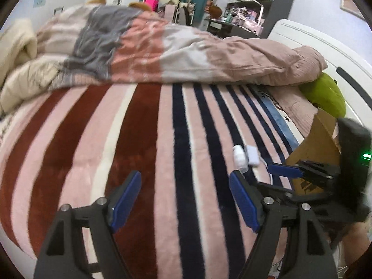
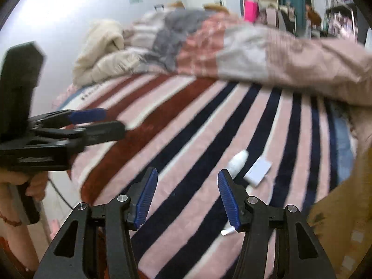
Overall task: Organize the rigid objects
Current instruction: 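Grasp the small white bottle with the right gripper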
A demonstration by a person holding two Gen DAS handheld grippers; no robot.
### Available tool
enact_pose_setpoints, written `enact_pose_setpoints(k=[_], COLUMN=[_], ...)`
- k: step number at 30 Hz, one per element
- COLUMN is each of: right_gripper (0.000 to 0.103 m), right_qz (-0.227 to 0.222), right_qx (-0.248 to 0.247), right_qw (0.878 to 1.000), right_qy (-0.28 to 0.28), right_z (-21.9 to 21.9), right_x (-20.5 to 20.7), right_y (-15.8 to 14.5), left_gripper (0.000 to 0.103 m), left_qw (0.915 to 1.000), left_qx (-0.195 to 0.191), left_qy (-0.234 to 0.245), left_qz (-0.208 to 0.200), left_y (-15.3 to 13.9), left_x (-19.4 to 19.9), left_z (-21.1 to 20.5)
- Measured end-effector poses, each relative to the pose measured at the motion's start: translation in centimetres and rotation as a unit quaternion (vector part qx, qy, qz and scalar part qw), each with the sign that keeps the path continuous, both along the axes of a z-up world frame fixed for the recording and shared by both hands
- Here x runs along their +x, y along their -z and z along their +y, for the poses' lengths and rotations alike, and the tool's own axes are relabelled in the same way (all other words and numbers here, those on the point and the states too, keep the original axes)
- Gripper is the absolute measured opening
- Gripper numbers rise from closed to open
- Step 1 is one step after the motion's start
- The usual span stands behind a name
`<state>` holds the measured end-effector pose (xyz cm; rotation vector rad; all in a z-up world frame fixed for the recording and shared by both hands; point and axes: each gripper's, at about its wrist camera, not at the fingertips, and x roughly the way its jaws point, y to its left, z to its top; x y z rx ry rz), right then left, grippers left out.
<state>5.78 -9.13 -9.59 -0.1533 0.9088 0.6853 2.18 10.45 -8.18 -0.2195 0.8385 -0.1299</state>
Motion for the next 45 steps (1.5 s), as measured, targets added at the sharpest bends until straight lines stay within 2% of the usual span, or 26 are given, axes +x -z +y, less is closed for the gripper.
enact_pose_setpoints(k=[3, 6, 10, 12, 13, 15, 16, 17, 18, 21, 26, 29, 32, 34, 37, 39, 41, 43, 45], right_gripper=[0.051, 0.051, 0.049, 0.047, 0.041, 0.038, 0.031, 0.027, 0.026, 0.021, 0.020, 0.020, 0.020, 0.020, 0.020, 0.020, 0.020, 0.020, 0.020], right_qz=[0.026, 0.020, 0.038, 0.027, 0.020, 0.021, 0.023, 0.024, 0.025, 0.018, -0.022, -0.006, 0.001, -0.018, -0.063, -0.087, -0.105, -0.120, -0.130], right_qx=[-0.015, -0.029, -0.017, -0.021, -0.028, -0.030, -0.029, -0.031, -0.032, -0.025, -0.003, -0.002, 0.023, 0.038, 0.071, 0.088, 0.098, 0.108, 0.114], right_qw=[0.999, 0.997, 0.994, 0.994, 0.994, 0.993, 0.993, 0.993, 0.993, 0.996, 0.999, 1.000, 1.000, 0.999, 0.995, 0.992, 0.989, 0.987, 0.985], right_qy=[0.024, 0.064, 0.101, 0.105, 0.106, 0.109, 0.112, 0.112, 0.110, 0.086, 0.029, 0.007, 0.001, -0.010, -0.033, -0.038, -0.037, -0.027, -0.013], right_z=[0.4, 0.2, -0.4, -0.2, -0.1, -0.1, -0.3, -0.3, -0.4, -0.3, -0.1, -0.3, -1.5, -1.9, -2.9, -3.9, -5.0, -6.8, -8.6], right_x=[2.4, 4.3, 6.4, 6.7, 6.7, 6.8, 6.9, 7.0, 7.0, 5.9, 2.8, 1.5, 0.2, -0.9, -3.3, -4.5, -5.3, -6.0, -6.1], right_y=[3.2, 5.5, 7.3, 7.2, 7.2, 7.2, 7.3, 7.2, 7.1, 6.2, 2.6, 1.8, 1.0, -0.4, -4.2, -6.2, -7.5, -8.5, -9.0], left_gripper=[0.075, 0.075, 0.075, 0.075, 0.075, 0.075, 0.075, 0.075, 0.075, 0.075, 0.075, 0.075, 0.075, 0.075, 0.075, 0.067, 0.049, 0.043, 0.042], left_qw=[0.9999, 0.9997, 0.9993, 0.9993, 0.9993, 0.9992, 0.9992, 0.9993, 0.9993, 0.9996, 0.9973, 0.9975, 0.9971, 0.9954, 0.9895, 0.9835, 0.9775, 0.9713, 0.9685], left_qx=[-0.010, -0.012, -0.026, -0.022, -0.023, -0.029, -0.031, -0.031, -0.029, -0.026, -0.059, -0.050, -0.050, -0.062, -0.092, -0.119, -0.141, -0.158, -0.157], left_qy=[-0.003, -0.003, -0.004, -0.007, -0.008, -0.006, -0.005, -0.003, -0.003, 0.007, 0.043, 0.045, 0.055, 0.070, 0.108, 0.133, 0.153, 0.175, 0.190], left_qz=[0.010, 0.020, 0.027, 0.028, 0.028, 0.025, 0.024, 0.022, 0.021, 0.013, -0.010, -0.018, -0.017, -0.020, -0.028, -0.031, -0.032, -0.033, -0.036], left_y=[1.7, 3.1, 3.9, 4.0, 4.0, 3.7, 3.5, 3.2, 2.9, 1.5, -1.1, -2.5, -3.6, -4.5, -6.0, -6.9, -7.7, -8.6, -9.2], left_x=[0.3, 0.8, 1.2, 1.4, 1.4, 1.2, 1.1, 0.9, 0.8, 0.4, -0.4, -0.9, -1.3, -1.5, -1.5, -1.2, -0.8, -0.2, 0.4], left_z=[0.7, 0.9, 1.4, 1.4, 1.4, 1.4, 1.3, 1.0, 0.9, 0.1, -2.0, -3.2, -4.0, -4.8, -6.9, -8.4, -9.9, -11.7, -13.4])
